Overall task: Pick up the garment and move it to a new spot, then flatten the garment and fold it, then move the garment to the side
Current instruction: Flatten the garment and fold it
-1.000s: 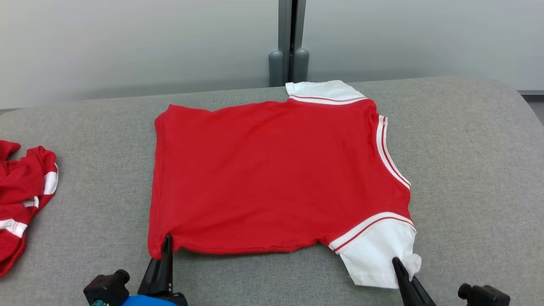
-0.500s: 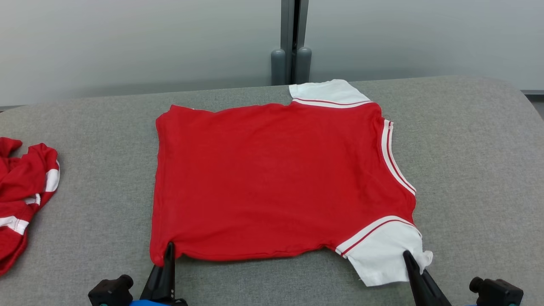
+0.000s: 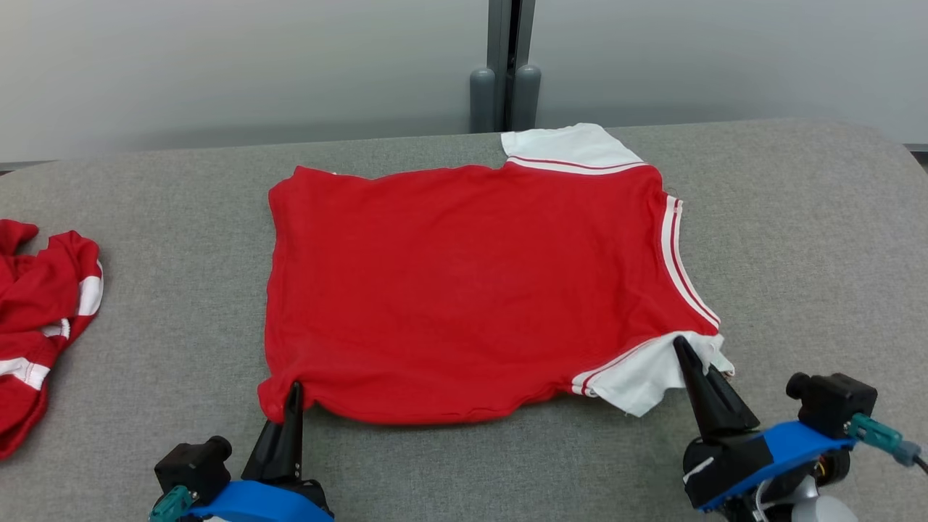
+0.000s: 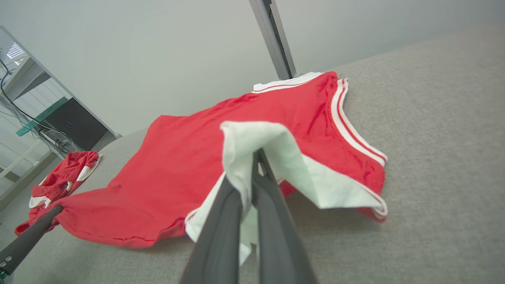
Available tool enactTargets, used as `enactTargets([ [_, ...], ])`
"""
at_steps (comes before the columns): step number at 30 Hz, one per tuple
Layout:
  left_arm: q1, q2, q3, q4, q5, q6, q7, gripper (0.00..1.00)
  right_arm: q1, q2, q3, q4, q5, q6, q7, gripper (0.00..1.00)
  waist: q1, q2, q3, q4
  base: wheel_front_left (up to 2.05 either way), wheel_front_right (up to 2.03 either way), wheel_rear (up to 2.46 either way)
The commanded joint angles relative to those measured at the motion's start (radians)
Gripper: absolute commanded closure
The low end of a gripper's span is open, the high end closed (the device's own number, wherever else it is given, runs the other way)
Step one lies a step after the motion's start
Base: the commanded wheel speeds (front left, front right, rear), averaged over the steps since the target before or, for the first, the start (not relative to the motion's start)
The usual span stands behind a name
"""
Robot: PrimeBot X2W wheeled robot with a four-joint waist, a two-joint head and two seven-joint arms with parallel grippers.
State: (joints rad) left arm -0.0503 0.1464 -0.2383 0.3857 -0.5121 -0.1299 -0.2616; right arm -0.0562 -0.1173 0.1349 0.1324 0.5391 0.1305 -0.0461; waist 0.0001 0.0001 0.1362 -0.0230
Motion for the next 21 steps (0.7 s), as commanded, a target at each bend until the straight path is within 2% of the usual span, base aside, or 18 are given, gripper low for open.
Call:
enactTargets([
  [1,-0.022,0.004,-0.004,0.003,-0.003,-0.001,-0.005,1.00,-0.041,-0.012,0.006,0.023,-0.009,0.000,0.006,1.00,-0.0001,-0.0001,0.002,-0.001,0.00,0.00,0.00],
  [10,-0.062,0.012,-0.026,0.023,-0.005,-0.001,-0.005,1.00,-0.215,-0.018,0.041,0.159,-0.025,0.000,0.008,1.00,-0.0001,-0.0001,0.015,0.004,0.00,0.00,0.00],
  [21,-0.124,0.031,-0.050,0.049,-0.008,-0.001,-0.005,1.00,-0.467,-0.032,0.086,0.406,-0.025,0.000,-0.015,1.00,-0.0001,-0.0001,0.059,0.021,0.00,0.00,0.00],
])
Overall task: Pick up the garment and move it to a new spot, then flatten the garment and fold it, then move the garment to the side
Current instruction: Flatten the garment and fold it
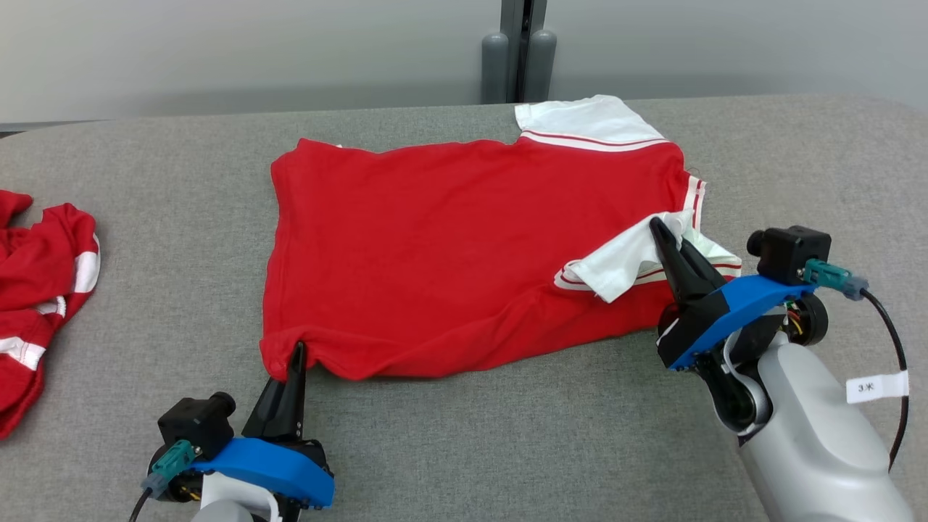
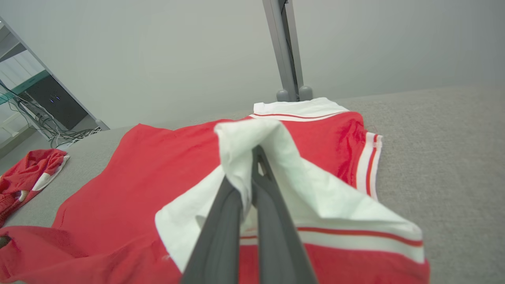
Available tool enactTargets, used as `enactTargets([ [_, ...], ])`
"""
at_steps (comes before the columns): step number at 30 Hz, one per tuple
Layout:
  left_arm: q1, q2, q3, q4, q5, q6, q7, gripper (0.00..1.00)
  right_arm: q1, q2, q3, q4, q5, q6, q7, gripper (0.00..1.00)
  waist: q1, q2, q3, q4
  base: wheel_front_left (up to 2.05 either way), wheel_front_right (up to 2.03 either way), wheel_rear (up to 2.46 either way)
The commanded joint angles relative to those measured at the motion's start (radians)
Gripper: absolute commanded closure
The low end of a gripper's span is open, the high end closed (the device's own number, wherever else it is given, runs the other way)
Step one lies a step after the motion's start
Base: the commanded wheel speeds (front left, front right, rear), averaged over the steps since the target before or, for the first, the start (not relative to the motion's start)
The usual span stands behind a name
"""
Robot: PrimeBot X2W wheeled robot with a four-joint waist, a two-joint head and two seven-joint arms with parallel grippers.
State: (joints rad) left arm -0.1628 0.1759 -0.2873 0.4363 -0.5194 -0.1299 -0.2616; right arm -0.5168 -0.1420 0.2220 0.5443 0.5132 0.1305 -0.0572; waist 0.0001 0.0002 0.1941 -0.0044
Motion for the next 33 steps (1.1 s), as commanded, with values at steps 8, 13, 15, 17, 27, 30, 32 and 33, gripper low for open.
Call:
enactTargets([
  [8,-0.052,0.017,-0.025,0.026,-0.007,-0.001,-0.005,1.00,-0.162,0.002,0.035,0.200,0.025,0.000,-0.049,1.00,-0.0001,-0.0002,0.031,0.010,0.00,0.00,0.00],
  [13,-0.095,0.035,-0.045,0.045,-0.009,-0.001,-0.001,1.00,-0.245,0.011,0.055,0.319,0.037,0.000,-0.082,1.00,-0.0001,-0.0002,0.052,0.016,0.00,0.00,0.00],
  [15,-0.117,0.041,-0.052,0.054,-0.014,-0.001,0.000,1.00,-0.273,0.015,0.063,0.362,0.044,0.000,-0.096,1.00,-0.0001,-0.0002,0.061,0.016,0.00,0.00,0.00],
  [17,-0.136,0.048,-0.060,0.064,-0.017,-0.001,0.000,1.00,-0.300,0.020,0.072,0.402,0.049,0.000,-0.110,1.00,-0.0001,-0.0002,0.069,0.016,0.00,0.00,0.00],
  [27,-0.231,0.064,-0.065,0.120,-0.008,-0.001,-0.003,0.00,-0.385,0.042,0.122,0.514,0.091,0.000,-0.178,0.00,-0.0001,-0.0002,0.093,0.013,0.00,0.00,0.00],
  [30,-0.238,0.060,-0.051,0.120,0.007,0.005,-0.004,0.00,-0.380,0.029,0.140,0.522,0.104,0.000,-0.190,0.00,-0.0001,-0.0002,0.089,0.010,0.00,0.00,0.00],
  [32,-0.229,0.054,-0.034,0.107,0.018,0.007,-0.004,0.00,-0.365,0.015,0.152,0.517,0.110,0.000,-0.199,0.00,-0.0001,-0.0002,0.084,0.008,0.00,0.00,0.00],
  [33,-0.220,0.051,-0.027,0.103,0.024,0.007,-0.004,0.00,-0.355,0.005,0.160,0.513,0.109,0.000,-0.202,0.00,-0.0001,-0.0002,0.081,0.007,0.00,0.00,0.00],
])
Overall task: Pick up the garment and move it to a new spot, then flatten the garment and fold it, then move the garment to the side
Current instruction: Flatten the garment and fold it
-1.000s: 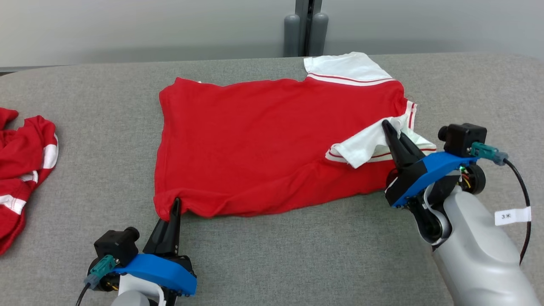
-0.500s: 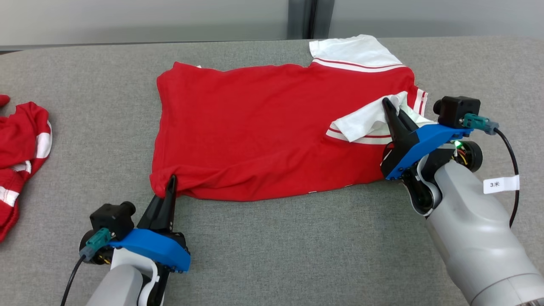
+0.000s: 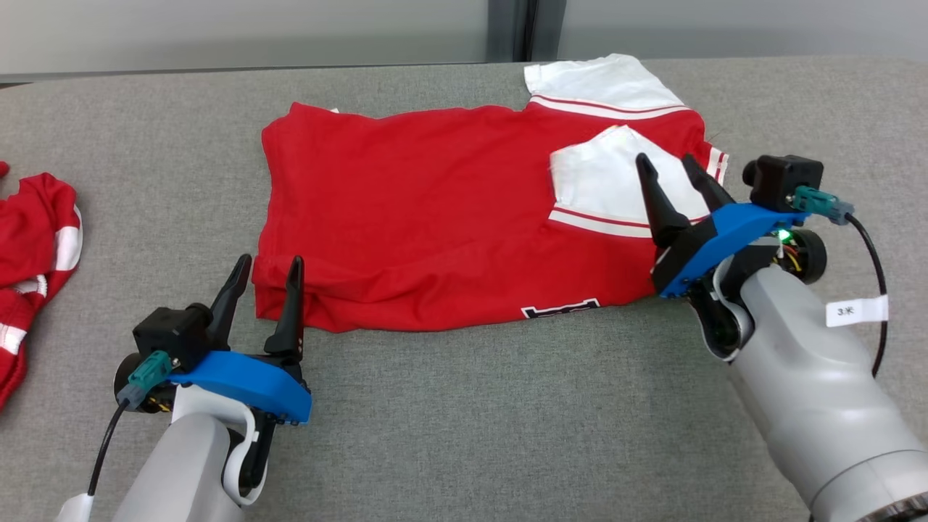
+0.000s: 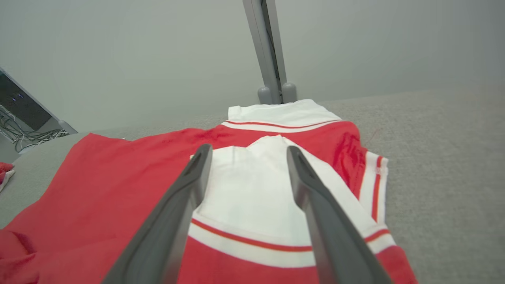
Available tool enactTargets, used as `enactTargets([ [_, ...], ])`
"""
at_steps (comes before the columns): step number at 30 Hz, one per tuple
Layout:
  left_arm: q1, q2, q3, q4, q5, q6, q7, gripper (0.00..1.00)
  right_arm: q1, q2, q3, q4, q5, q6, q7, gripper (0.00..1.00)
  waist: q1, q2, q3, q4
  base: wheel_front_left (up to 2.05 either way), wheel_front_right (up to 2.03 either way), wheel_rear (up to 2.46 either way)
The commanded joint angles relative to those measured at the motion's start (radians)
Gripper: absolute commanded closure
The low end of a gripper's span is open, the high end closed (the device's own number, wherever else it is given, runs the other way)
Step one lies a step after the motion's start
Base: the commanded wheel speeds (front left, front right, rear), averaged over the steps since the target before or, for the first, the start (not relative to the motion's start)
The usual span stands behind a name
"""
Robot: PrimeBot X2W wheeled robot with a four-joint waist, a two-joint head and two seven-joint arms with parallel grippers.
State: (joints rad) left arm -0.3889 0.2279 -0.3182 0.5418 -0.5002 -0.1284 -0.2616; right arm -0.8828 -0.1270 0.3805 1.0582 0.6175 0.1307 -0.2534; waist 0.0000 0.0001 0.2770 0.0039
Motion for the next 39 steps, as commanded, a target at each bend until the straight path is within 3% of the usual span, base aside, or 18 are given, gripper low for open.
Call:
enactTargets([
  [1,0.017,-0.002,0.010,-0.007,0.012,0.005,-0.004,0.00,0.022,-0.019,0.011,-0.004,0.003,0.000,-0.006,0.00,0.0000,-0.0001,-0.004,-0.002,0.00,0.00,0.00],
  [11,0.108,-0.022,0.027,-0.007,0.142,0.034,-0.005,0.00,0.151,-0.109,0.013,-0.069,-0.017,0.000,-0.012,0.00,0.0000,-0.0001,-0.033,-0.028,0.00,0.00,0.00],
  [21,0.088,-0.021,0.070,0.050,0.223,0.068,-0.005,0.00,0.197,-0.089,-0.004,-0.073,-0.070,0.000,-0.012,0.00,0.0000,-0.0001,-0.019,-0.052,0.00,0.00,0.00],
  [33,0.041,-0.044,0.104,0.144,0.259,0.049,-0.005,0.00,0.188,-0.076,-0.033,0.007,-0.122,0.000,-0.012,0.00,0.0000,-0.0001,-0.003,-0.043,0.00,0.00,0.00],
  [34,0.039,-0.045,0.107,0.149,0.259,0.045,-0.005,0.09,0.188,-0.073,-0.035,0.012,-0.122,0.000,-0.012,0.00,0.0000,-0.0001,-0.003,-0.042,0.00,0.00,0.00],
  [35,0.037,-0.045,0.111,0.151,0.260,0.042,-0.005,0.44,0.187,-0.071,-0.036,0.016,-0.122,0.000,-0.012,0.30,0.0000,-0.0001,-0.002,-0.042,0.00,0.00,0.00],
  [36,0.035,-0.047,0.118,0.151,0.258,0.042,-0.005,0.58,0.187,-0.069,-0.036,0.021,-0.120,0.000,-0.012,0.59,0.0000,-0.0001,-0.002,-0.042,0.00,0.00,0.00],
  [37,0.034,-0.051,0.128,0.149,0.253,0.041,-0.005,0.80,0.187,-0.067,-0.038,0.026,-0.117,0.000,-0.012,1.00,0.0000,-0.0001,-0.001,-0.042,0.00,0.00,0.00],
  [38,0.034,-0.055,0.135,0.147,0.249,0.038,-0.005,1.00,0.187,-0.065,-0.039,0.029,-0.113,0.000,-0.012,1.00,0.0000,-0.0001,-0.001,-0.041,0.00,0.00,0.00],
  [39,0.035,-0.056,0.140,0.148,0.247,0.035,-0.005,1.00,0.187,-0.063,-0.039,0.032,-0.109,0.000,-0.012,1.00,0.0000,-0.0001,-0.002,-0.041,0.00,0.00,0.00],
])
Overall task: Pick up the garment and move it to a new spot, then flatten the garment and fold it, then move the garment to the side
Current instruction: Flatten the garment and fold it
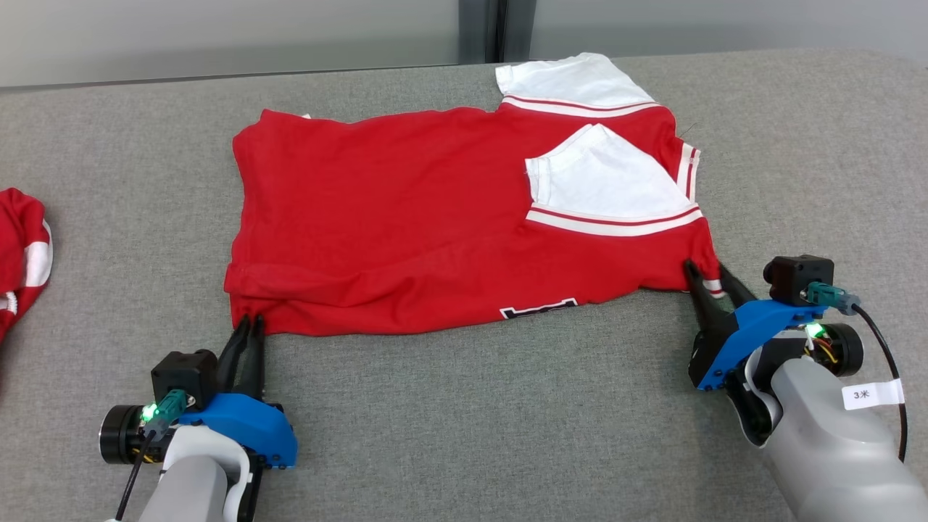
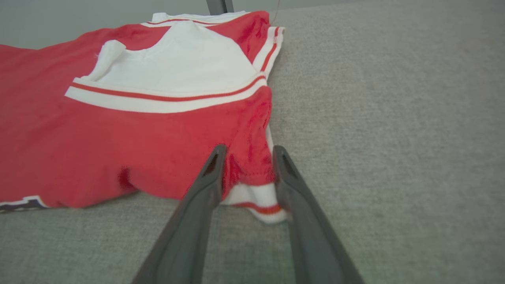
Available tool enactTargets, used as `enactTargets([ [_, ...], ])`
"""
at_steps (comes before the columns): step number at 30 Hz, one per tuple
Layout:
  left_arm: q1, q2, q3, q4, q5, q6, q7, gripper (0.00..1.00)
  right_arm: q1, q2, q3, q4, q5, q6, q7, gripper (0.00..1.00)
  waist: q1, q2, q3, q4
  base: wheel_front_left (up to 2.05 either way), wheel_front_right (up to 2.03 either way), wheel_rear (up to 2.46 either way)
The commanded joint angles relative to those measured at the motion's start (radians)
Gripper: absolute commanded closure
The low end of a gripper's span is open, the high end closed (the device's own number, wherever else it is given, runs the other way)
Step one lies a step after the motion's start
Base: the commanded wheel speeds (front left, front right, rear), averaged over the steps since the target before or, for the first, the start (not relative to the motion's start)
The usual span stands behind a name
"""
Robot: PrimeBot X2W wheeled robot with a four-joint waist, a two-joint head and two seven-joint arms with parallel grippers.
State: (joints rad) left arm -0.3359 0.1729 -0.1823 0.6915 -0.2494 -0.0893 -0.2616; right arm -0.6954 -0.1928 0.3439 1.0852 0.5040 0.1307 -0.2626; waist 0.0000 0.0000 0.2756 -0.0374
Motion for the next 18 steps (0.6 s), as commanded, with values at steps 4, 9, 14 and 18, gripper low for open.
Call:
enactTargets([
  [4,-0.021,0.001,0.018,0.001,0.003,-0.011,-0.005,1.00,-0.002,0.004,-0.009,0.002,0.015,0.000,-0.003,1.00,0.0000,0.0000,-0.001,0.001,0.00,0.00,0.00],
  [9,0.008,-0.008,0.049,-0.030,-0.011,-0.023,-0.005,1.00,0.034,-0.014,-0.035,-0.040,0.035,0.000,-0.003,1.00,0.0000,0.0000,-0.024,0.008,0.00,0.00,0.00],
  [14,0.063,-0.014,0.065,-0.072,-0.019,-0.034,-0.005,1.00,0.104,-0.032,-0.058,-0.110,0.063,0.000,-0.003,1.00,0.0000,0.0000,-0.072,0.013,0.00,0.00,0.00],
  [18,0.142,-0.018,0.072,-0.124,-0.025,-0.036,-0.005,1.00,0.199,-0.044,-0.065,-0.190,0.078,0.000,-0.003,1.00,0.0000,0.0000,-0.116,0.013,0.00,0.00,0.00],
])
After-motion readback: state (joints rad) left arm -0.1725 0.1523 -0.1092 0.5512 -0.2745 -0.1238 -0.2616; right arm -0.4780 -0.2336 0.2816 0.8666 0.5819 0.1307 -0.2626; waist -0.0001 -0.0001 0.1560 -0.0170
